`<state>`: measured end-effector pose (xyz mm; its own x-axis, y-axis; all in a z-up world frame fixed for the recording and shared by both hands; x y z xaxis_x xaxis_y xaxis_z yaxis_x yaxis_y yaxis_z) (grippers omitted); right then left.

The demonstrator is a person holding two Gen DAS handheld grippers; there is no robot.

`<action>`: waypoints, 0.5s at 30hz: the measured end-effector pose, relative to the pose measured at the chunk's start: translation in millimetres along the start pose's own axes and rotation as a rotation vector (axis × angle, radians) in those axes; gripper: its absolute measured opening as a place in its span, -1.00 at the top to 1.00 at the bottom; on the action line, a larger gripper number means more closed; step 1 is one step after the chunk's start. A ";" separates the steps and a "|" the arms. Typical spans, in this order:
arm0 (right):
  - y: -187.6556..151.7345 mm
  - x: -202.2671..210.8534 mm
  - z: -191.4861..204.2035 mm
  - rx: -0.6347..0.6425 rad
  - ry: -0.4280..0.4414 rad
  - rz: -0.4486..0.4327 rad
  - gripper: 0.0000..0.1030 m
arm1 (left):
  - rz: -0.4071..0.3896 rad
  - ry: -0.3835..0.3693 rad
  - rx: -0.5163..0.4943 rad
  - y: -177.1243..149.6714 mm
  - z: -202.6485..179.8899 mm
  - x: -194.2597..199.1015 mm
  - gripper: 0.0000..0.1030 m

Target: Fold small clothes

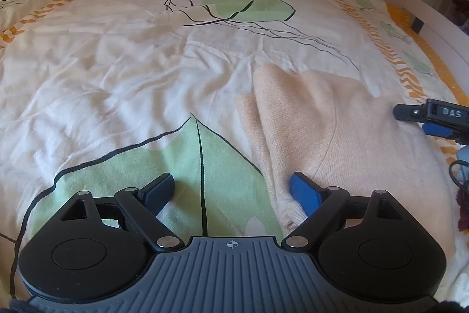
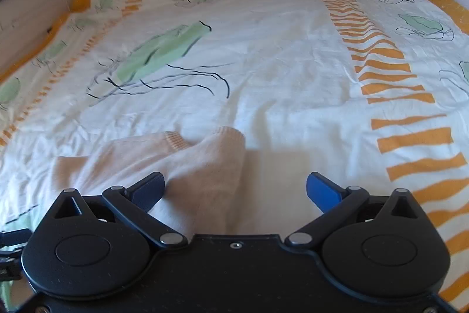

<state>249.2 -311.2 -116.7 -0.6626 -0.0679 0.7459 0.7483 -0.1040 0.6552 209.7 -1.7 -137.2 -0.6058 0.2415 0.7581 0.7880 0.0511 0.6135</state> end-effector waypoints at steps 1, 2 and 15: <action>-1.0 -9.5 -0.8 0.012 -0.015 0.026 -0.99 | 0.000 -0.001 0.002 0.0 -0.1 0.3 -0.70; -3.5 -18.8 -1.8 0.014 -0.022 0.048 -0.99 | 0.000 -0.002 0.002 0.0 -0.1 0.3 -0.70; 12.5 -36.1 1.2 0.069 -0.028 0.045 -0.99 | -0.004 -0.001 0.010 0.1 -0.8 -0.3 -0.71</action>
<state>282.5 -308.9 -135.3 -0.6275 -0.0429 0.7774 0.7786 -0.0331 0.6267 209.8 -2.6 -137.2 -0.6085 0.2425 0.7556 0.7870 0.0620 0.6138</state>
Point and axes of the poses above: each gripper's, at about its wrist camera, not at the fingertips, and x roughly against the way its jaws point, z to its left, y to its top, the point moved 6 cm from there along -x, roughly the way its jaws point, and after that the axes turned 3 degrees about x, right-handed, at the moved point
